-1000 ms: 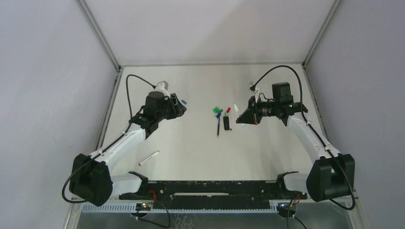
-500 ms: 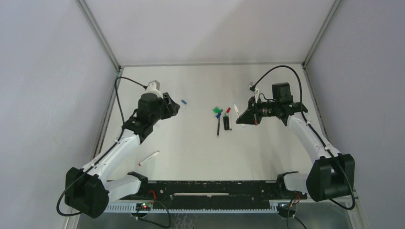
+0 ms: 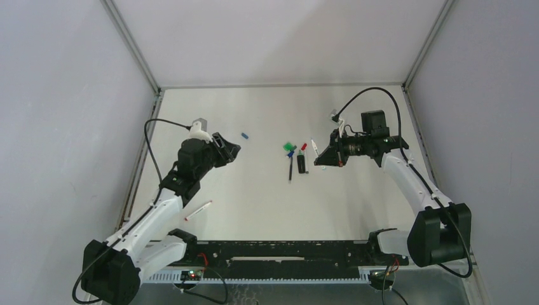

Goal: Insert the pens into the pen caps
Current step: Move the pen cap to the center of the board.

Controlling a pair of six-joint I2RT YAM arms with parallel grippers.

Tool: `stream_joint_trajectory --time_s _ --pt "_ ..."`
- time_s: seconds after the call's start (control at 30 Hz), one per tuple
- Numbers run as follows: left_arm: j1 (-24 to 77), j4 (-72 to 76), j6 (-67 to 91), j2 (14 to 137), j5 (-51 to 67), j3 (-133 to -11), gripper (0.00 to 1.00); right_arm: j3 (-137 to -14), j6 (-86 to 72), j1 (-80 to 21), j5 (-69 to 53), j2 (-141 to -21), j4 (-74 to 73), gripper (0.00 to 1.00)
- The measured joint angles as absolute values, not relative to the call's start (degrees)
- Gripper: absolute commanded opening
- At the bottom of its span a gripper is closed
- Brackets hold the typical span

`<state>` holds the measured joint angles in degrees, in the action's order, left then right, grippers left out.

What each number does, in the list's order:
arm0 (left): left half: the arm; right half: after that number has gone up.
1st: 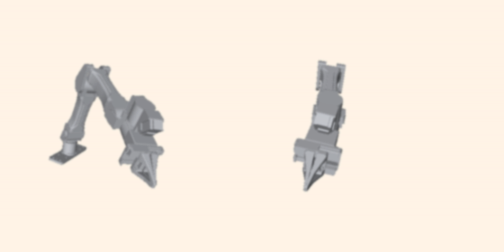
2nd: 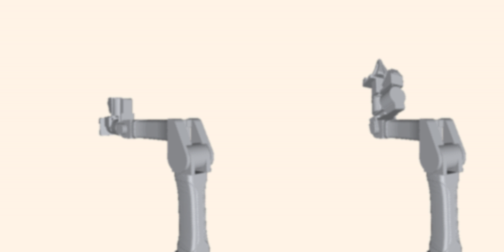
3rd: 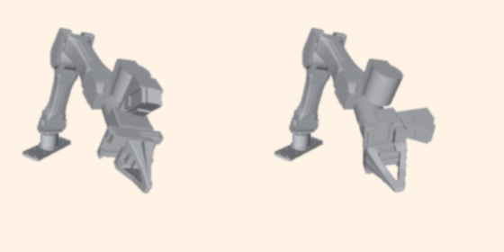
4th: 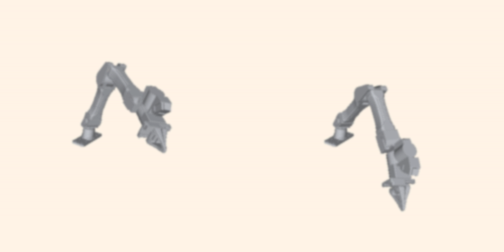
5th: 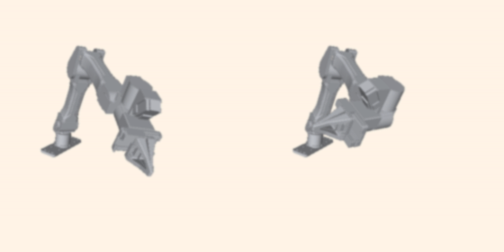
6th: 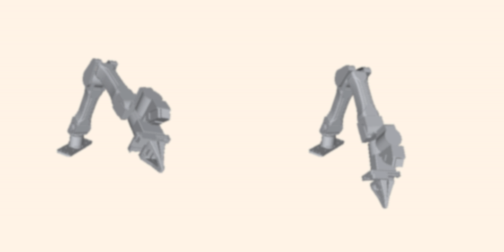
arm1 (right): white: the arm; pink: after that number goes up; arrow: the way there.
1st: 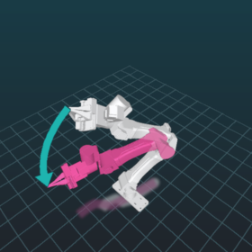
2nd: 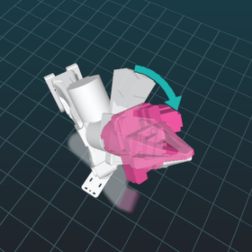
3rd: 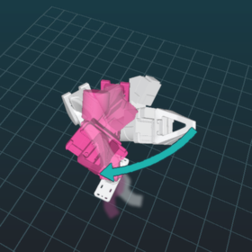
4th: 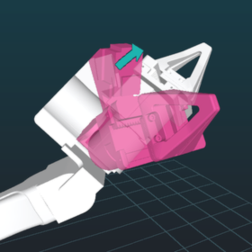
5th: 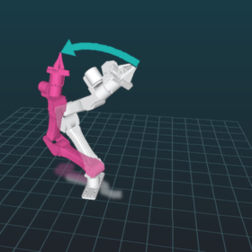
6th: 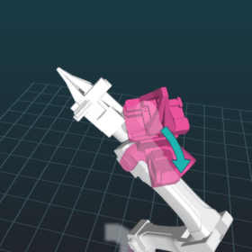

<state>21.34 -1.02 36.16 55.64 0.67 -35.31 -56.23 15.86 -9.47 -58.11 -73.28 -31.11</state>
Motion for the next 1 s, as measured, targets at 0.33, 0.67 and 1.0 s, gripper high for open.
stream_joint_trajectory --time_s 0.33,0.67,1.0 --pt "21.34 6.35 39.90 56.03 5.69 -33.50 0.53 -56.23 16.23 -9.08 -57.95 -74.02 -31.14 0.04" --pt "21.34 6.37 40.16 56.01 5.76 -33.47 0.53 -56.23 16.25 -9.02 -57.98 -74.02 -31.14 0.04" --pt "21.34 6.26 40.14 56.01 5.34 -33.47 0.53 -56.23 16.27 -9.02 -57.98 -74.02 -31.14 0.04"
